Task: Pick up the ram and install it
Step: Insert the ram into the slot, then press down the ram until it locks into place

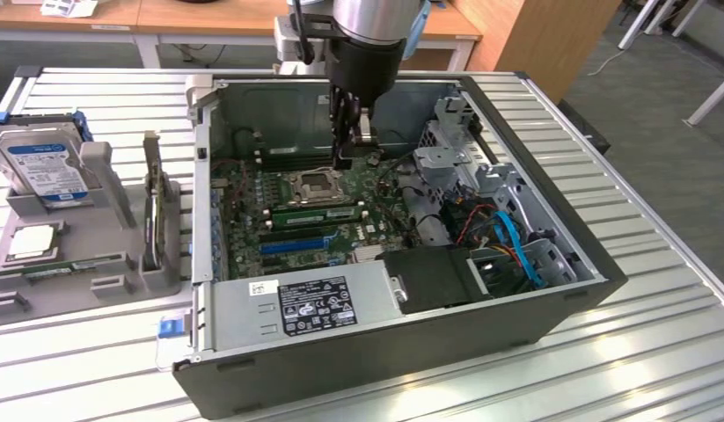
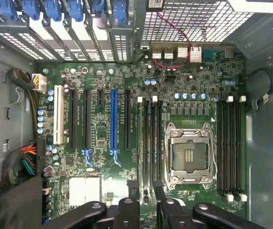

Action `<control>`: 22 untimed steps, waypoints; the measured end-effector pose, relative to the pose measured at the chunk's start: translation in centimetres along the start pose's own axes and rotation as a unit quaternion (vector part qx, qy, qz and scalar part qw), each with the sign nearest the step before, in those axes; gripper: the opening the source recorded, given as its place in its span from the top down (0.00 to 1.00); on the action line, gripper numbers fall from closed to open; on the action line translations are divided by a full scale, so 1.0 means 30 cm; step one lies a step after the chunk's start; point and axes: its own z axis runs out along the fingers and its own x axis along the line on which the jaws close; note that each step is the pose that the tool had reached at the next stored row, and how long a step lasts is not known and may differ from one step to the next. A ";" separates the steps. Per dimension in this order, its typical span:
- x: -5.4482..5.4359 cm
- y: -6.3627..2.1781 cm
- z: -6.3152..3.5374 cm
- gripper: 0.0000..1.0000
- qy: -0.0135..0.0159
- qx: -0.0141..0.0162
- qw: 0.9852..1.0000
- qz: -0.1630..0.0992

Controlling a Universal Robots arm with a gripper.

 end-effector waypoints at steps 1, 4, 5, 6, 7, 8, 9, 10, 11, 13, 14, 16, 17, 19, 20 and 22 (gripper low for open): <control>0.000 0.000 0.000 0.75 0.000 0.000 1.000 0.000; 0.000 0.000 0.000 0.75 0.000 0.000 1.000 0.000; 0.000 0.000 0.000 0.75 0.000 0.000 1.000 0.000; 0.000 0.000 0.000 0.75 0.000 0.000 1.000 0.000; 0.000 0.000 0.000 0.75 0.000 0.000 1.000 0.000; 0.000 0.000 0.000 0.75 0.000 0.000 1.000 0.000; 0.000 0.000 0.000 0.75 0.000 0.000 1.000 0.000; 0.000 0.000 0.000 0.75 0.000 0.000 1.000 0.000; 0.000 0.000 0.000 0.75 0.000 0.000 1.000 0.000; 0.000 0.000 0.000 0.75 0.000 0.000 1.000 0.000; 0.000 0.000 0.000 0.75 0.000 0.000 1.000 0.000; 0.000 0.000 -0.008 0.75 0.000 0.000 1.000 0.000; 0.000 0.000 -0.010 0.75 0.000 0.000 1.000 0.000; -0.001 0.000 -0.011 0.75 0.000 0.000 1.000 0.000; -0.001 0.001 -0.012 0.75 0.000 0.000 1.000 0.000; -0.001 0.001 -0.012 0.75 0.000 0.000 1.000 0.000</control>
